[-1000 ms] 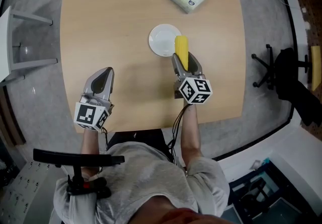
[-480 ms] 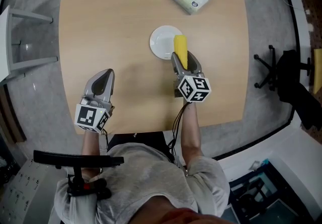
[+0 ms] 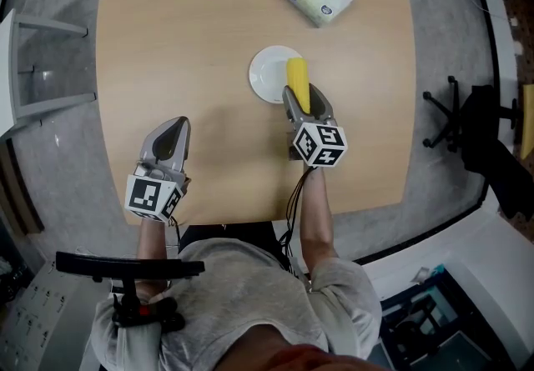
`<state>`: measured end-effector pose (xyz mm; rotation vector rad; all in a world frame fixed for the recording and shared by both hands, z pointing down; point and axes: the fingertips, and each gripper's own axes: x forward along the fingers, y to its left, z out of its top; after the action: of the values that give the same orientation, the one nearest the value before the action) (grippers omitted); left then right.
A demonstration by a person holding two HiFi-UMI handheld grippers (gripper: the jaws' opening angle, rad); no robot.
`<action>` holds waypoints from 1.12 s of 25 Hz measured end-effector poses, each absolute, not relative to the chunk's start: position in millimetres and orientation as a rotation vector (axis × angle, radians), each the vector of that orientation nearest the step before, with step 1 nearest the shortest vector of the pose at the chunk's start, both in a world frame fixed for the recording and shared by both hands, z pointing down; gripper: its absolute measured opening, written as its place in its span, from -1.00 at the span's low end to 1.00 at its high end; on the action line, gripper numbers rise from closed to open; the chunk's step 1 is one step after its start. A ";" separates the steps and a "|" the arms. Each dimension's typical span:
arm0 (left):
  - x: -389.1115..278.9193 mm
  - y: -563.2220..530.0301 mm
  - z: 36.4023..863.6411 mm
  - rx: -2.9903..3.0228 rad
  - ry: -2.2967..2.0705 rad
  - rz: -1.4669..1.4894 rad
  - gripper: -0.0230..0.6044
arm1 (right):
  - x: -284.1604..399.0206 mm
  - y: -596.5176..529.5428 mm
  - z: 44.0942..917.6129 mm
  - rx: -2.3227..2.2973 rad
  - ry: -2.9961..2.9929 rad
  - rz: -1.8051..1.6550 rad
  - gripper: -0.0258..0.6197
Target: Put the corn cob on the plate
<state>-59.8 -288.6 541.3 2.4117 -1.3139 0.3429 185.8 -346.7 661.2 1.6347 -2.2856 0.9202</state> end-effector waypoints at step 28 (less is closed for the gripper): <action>-67.9 -301.7 552.9 2.372 -1.325 0.330 -0.86 | 176.9 -367.3 685.7 1.562 -2.171 0.856 -0.14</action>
<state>-67.9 -301.7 552.9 2.3718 -1.3245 0.3304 176.9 -367.3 685.7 1.5621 -2.1710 0.8559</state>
